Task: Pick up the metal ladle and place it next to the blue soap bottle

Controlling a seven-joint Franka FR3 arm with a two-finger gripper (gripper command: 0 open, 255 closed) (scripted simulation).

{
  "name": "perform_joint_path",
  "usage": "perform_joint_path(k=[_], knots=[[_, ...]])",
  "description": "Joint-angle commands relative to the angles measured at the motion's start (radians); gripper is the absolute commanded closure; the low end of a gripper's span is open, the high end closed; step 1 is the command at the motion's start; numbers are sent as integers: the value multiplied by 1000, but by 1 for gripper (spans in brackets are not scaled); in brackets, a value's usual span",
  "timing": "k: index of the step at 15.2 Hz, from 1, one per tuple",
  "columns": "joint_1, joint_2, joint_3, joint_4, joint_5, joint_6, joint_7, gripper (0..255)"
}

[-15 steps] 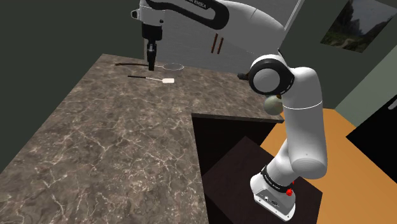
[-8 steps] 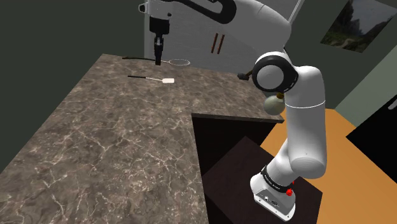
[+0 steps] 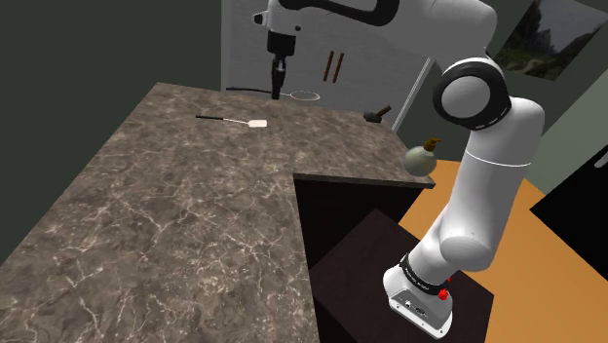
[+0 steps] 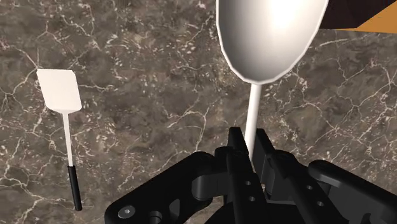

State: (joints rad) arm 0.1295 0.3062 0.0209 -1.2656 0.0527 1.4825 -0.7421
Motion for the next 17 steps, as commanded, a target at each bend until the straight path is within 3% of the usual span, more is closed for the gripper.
perform_joint_path(k=[1, 9, 17], knots=[[-28, -52, -14, -74, 1, 20, -43, 255], [-128, -177, -83, -243, -5, 55, -214, 255], [-224, -234, -164, -316, -21, 65, -392, 255]])
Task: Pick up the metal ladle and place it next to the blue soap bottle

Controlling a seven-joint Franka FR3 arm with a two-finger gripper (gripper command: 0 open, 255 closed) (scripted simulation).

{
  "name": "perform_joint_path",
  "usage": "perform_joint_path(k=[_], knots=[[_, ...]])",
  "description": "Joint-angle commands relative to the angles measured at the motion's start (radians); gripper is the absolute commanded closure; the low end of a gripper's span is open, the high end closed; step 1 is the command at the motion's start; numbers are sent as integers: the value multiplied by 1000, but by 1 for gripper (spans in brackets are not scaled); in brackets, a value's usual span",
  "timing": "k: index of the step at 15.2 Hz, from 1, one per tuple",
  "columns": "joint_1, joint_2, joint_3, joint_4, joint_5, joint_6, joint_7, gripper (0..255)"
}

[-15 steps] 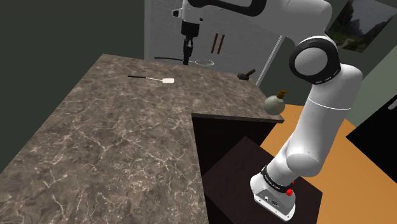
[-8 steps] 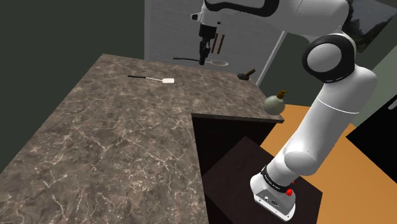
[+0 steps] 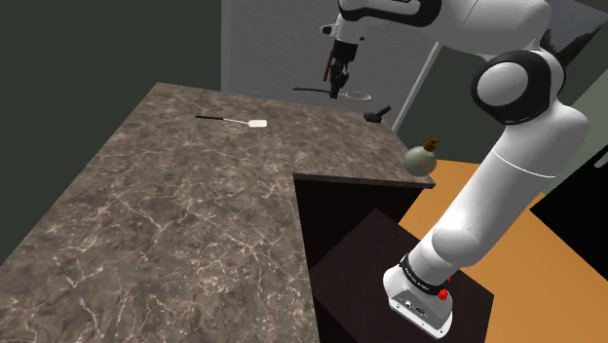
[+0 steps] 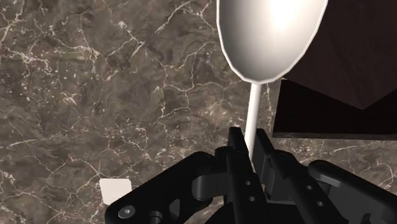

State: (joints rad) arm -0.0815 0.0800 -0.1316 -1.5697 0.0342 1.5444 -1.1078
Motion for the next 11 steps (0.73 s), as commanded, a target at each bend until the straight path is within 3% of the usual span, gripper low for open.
perform_joint_path(k=[1, 11], knots=[[-26, -10, -22, -15, -5, 3, -49, 255], [-153, 22, -130, 24, -14, -7, -284, 255]])
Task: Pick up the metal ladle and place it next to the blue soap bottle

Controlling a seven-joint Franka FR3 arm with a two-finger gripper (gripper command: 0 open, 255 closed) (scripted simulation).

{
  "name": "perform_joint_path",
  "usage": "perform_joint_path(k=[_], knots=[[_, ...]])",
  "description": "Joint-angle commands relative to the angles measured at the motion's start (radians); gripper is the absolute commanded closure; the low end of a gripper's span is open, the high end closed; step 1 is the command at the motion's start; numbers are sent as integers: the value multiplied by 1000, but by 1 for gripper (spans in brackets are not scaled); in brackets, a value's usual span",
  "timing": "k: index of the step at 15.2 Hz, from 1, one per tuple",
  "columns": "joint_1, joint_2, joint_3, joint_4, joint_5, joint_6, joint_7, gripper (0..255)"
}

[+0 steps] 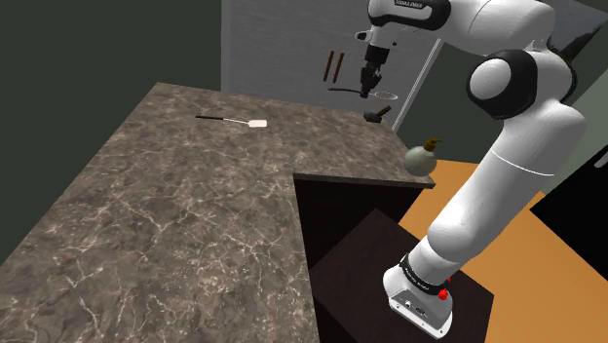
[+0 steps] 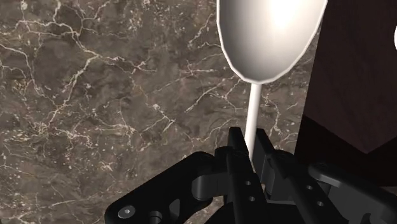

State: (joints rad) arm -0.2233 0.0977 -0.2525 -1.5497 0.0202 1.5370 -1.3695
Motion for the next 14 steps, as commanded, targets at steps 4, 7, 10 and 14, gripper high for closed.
perform_joint_path(k=[4, 7, 10, 14], knots=[[-68, 48, -51, 57, 6, -12, -120, 255], [-114, 92, -80, 112, 17, -25, -193, 255], [-155, 135, -102, 153, 29, -25, -254, 255], [-151, 124, -101, 84, 26, 34, -251, 255]])
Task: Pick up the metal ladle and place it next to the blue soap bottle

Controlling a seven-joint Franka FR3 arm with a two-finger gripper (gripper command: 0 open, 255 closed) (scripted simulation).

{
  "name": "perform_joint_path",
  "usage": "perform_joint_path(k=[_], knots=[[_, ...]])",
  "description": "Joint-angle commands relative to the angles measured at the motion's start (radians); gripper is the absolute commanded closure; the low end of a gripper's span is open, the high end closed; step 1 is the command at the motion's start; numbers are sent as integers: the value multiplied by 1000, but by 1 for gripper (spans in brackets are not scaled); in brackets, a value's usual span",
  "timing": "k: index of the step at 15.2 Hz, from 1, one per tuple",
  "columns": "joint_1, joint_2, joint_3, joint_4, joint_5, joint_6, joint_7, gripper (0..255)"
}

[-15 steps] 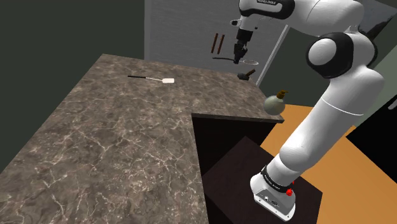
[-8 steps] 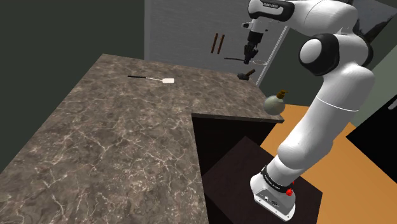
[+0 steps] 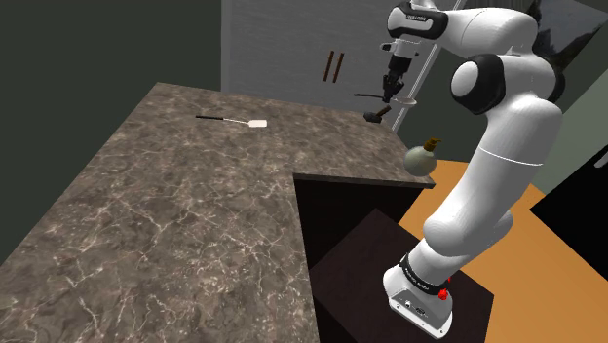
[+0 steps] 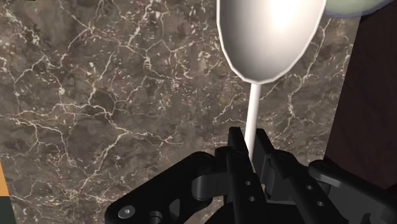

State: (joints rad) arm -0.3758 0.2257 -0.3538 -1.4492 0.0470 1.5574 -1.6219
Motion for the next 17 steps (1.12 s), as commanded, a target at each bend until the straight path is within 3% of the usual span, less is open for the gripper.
perform_joint_path(k=[1, 17], knots=[[3, -6, 1, -33, -2, 28, 2, 255], [10, -1, 6, -242, 1, 241, 3, 255]])
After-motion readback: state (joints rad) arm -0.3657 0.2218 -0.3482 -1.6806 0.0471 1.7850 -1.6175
